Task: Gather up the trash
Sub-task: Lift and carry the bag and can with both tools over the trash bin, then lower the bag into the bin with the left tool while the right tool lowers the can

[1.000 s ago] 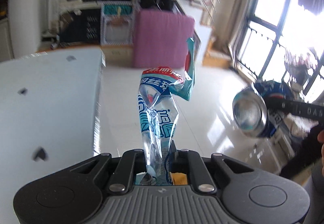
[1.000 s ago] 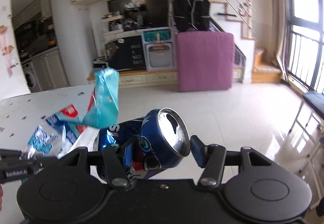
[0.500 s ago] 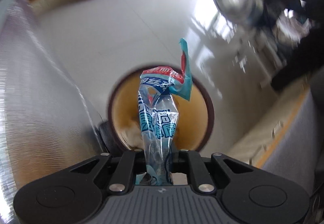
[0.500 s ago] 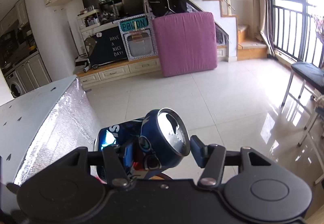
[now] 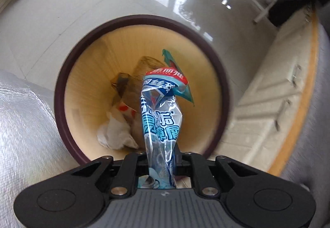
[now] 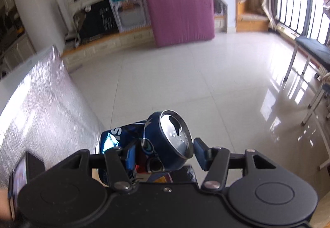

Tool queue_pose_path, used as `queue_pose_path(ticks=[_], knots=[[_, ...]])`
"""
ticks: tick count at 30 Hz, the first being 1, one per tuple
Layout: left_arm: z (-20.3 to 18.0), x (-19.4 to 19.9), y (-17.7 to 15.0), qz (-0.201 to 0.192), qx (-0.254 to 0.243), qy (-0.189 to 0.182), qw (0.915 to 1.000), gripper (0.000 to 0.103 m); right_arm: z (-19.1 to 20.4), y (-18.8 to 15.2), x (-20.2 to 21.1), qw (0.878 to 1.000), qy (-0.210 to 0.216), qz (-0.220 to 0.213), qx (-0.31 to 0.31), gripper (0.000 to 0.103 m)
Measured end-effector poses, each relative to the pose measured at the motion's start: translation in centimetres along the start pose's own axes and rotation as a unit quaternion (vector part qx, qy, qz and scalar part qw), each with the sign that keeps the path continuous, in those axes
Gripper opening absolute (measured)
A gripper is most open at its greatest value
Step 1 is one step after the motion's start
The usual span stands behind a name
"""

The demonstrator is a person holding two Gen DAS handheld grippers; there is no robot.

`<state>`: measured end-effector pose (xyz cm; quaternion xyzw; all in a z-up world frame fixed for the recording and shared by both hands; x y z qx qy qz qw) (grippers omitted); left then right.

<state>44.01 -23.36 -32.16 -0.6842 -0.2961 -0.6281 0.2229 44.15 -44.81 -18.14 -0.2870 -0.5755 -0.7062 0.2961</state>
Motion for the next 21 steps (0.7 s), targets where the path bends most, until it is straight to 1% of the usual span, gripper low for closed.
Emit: queue_pose_path(ticks=[3, 8, 14, 15, 17, 18, 21], knots=[[1.1, -2.1, 1.5, 0.001, 0.016, 0.012, 0.9998, 0.014, 0.1, -1.6, -1.8, 0.999, -0.001, 0.031, 0.029, 0.057], [3.6, -4.7, 2.2, 0.021, 0.035, 0.040, 0.9984, 0.014, 1.3, -4.0, -4.5, 0.994, 0.003, 0.075, 0.079, 0.057], [4.9, -5.6, 3.7, -0.004, 0.047, 0.054, 0.9974, 0.014, 3.2, -6.4, -7.3, 0.986, 0.022, 0.124, 0.111, 0.057], [5.0, -5.6, 3.7, -0.006, 0.050, 0.052, 0.9974, 0.019, 3.5, -6.7, -7.7, 0.984, 0.024, 0.132, 0.117, 0.057], [5.2, -5.7, 3.6, -0.006, 0.062, 0.040, 0.9973, 0.038, 4.3, -7.3, -8.5, 0.980, 0.026, 0.142, 0.134, 0.057], [5.1, -5.7, 3.5, -0.004, 0.067, 0.036, 0.9971, 0.051, 4.6, -7.6, -8.8, 0.978, 0.027, 0.147, 0.144, 0.057], [4.9, -5.4, 3.5, -0.008, 0.071, 0.029, 0.9971, 0.050, 5.6, -8.5, -10.1, 0.970, 0.025, 0.162, 0.180, 0.057]])
Point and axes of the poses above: each gripper's, at about its wrist camera, not at the fingertips, and x roughly against the way its jaws point, z to its left, y to its top, the point moved 7 cm from there along -x, roughly the way its jaws point, and after that the axes turned 2 degrees about z, right-handed, at the moved point
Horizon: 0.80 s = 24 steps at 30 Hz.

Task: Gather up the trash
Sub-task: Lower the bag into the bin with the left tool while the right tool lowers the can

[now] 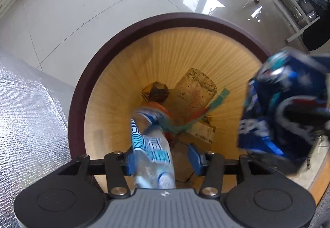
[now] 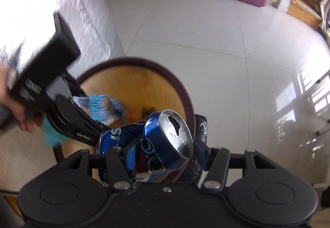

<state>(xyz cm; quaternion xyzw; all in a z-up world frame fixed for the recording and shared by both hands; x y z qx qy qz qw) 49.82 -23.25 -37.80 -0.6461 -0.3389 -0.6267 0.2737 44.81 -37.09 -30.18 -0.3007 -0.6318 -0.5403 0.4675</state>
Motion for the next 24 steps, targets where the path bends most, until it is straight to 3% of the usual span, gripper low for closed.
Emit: queue_pose_path(ticks=[2, 4, 6, 16, 20, 22, 24], knots=[[0.2, 0.3, 0.1, -0.005, 0.010, -0.007, 0.9999, 0.047, 0.8, 0.0, -0.9, 0.999, -0.003, 0.010, 0.032, 0.057], [0.4, 0.7, 0.1, -0.006, 0.016, -0.012, 0.9998, 0.020, 1.4, -0.2, -1.5, 0.998, -0.004, 0.020, 0.064, 0.057], [0.4, 0.8, 0.0, 0.003, 0.014, -0.013, 0.9998, 0.014, 2.2, -0.3, -2.1, 0.995, -0.005, 0.027, 0.095, 0.057], [-0.2, -0.4, -0.4, 0.029, -0.038, 0.022, 0.9986, 0.012, 4.6, 0.7, -6.3, 0.975, -0.022, 0.075, 0.210, 0.057], [-0.2, -1.0, 0.5, 0.007, -0.049, 0.028, 0.9984, 0.009, 4.5, 0.9, -6.7, 0.977, -0.015, 0.081, 0.197, 0.059], [-0.2, -1.3, 0.9, -0.001, -0.049, 0.029, 0.9984, 0.008, 4.1, 1.3, -6.3, 0.982, -0.004, 0.074, 0.176, 0.069], [-0.2, -1.8, 1.3, -0.008, -0.044, 0.027, 0.9986, 0.007, 3.7, 1.7, -5.8, 0.986, 0.005, 0.064, 0.153, 0.070]])
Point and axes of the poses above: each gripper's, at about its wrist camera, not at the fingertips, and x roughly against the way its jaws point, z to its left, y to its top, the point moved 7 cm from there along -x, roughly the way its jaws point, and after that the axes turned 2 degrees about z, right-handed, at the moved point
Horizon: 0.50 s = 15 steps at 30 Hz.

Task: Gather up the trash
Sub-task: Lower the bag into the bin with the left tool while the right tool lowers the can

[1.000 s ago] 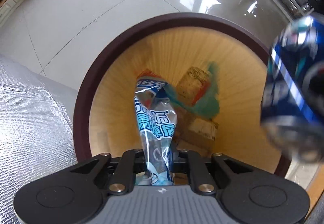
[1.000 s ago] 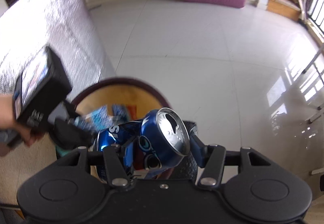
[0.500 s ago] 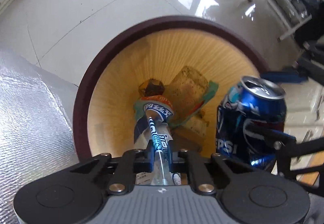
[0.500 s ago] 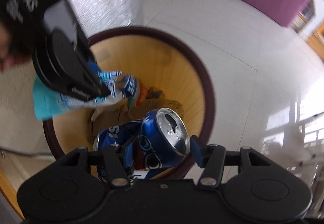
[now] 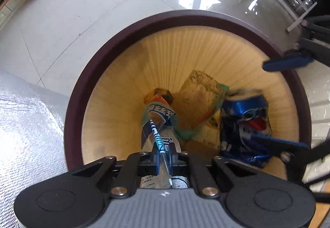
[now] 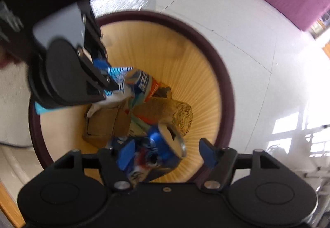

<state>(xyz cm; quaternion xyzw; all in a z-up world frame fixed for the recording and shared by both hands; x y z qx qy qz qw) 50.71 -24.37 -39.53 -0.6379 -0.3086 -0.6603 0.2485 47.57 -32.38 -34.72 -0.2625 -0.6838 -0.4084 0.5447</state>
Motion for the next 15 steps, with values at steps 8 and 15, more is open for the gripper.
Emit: queue_pose_path(ticks=[8, 15], knots=[[0.0, -3.0, 0.2, 0.014, -0.006, 0.010, 0.9998, 0.007, -0.6, -1.8, 0.6, 0.999, 0.039, 0.007, -0.020, 0.043], [0.4, -3.5, 0.2, 0.014, 0.013, 0.006, 0.9998, 0.007, 1.5, -2.5, -2.4, 0.998, 0.019, 0.048, 0.036, 0.019]])
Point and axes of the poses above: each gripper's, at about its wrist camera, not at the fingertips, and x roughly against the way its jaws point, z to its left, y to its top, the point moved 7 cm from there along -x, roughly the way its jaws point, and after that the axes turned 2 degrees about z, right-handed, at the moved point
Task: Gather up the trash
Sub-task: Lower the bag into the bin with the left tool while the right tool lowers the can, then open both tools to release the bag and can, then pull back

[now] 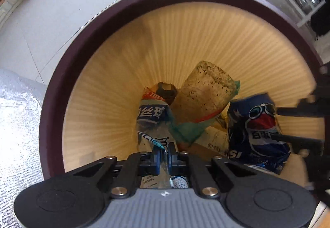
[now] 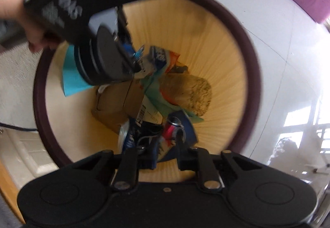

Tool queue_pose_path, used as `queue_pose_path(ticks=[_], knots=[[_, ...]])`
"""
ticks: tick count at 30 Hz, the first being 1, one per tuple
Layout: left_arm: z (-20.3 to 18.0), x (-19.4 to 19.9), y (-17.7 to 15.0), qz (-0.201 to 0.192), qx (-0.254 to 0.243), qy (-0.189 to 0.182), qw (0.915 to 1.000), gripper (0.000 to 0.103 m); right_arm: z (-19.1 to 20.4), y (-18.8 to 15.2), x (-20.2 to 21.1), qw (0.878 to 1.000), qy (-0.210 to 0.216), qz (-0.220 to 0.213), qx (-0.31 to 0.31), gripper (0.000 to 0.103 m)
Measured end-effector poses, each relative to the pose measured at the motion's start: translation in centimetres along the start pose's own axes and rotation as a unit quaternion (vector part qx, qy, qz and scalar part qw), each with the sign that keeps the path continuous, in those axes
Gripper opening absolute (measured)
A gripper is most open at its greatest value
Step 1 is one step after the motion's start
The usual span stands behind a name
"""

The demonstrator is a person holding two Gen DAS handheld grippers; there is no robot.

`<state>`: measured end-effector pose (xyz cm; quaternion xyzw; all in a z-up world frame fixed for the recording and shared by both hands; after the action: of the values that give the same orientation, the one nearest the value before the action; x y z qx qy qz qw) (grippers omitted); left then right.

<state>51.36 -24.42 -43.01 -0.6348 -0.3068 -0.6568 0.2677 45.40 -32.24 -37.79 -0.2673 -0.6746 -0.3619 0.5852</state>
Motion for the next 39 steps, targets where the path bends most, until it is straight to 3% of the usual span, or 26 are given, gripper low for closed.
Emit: queue_pose_path(ticks=[8, 14, 18, 27, 29, 30, 39], knots=[[0.2, 0.6, 0.2, -0.005, 0.019, -0.013, 0.9997, 0.007, 0.8, 1.2, -3.5, 0.998, -0.031, 0.043, 0.041, 0.018], [0.3, 1.3, 0.2, -0.008, 0.025, -0.017, 0.9995, 0.007, -1.5, 1.2, 0.4, 0.999, 0.032, -0.006, -0.035, 0.017], [0.5, 1.4, 0.0, -0.010, 0.033, -0.018, 0.9992, 0.007, -1.5, 0.7, 2.9, 0.995, 0.082, -0.014, -0.050, 0.021], [0.9, 2.9, -0.5, -0.018, 0.052, -0.020, 0.9983, 0.012, -1.3, 0.1, 2.9, 0.996, 0.061, -0.031, -0.056, 0.029], [1.1, 3.2, -0.6, -0.022, 0.059, -0.017, 0.9979, 0.024, -1.5, -0.1, 3.2, 0.995, 0.060, -0.039, -0.065, 0.032], [1.1, 3.5, -0.7, -0.024, 0.061, -0.014, 0.9978, 0.034, -1.4, 0.0, 3.0, 0.995, 0.059, -0.044, -0.070, 0.035], [0.5, 7.9, -1.2, -0.083, 0.097, -0.022, 0.9916, 0.065, -2.1, -1.5, 5.8, 0.989, 0.044, -0.081, -0.113, 0.045]])
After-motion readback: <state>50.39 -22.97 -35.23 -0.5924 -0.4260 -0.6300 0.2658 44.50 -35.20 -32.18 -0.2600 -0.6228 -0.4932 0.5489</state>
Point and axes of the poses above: each gripper's, at about its wrist camera, not at the fingertips, and x roughly against the way its jaws point, z to its left, y to its top, the point moved 7 cm from there along -x, roughly the way its jaws point, and after that the axes turned 2 degrees about z, right-handed, at the moved point
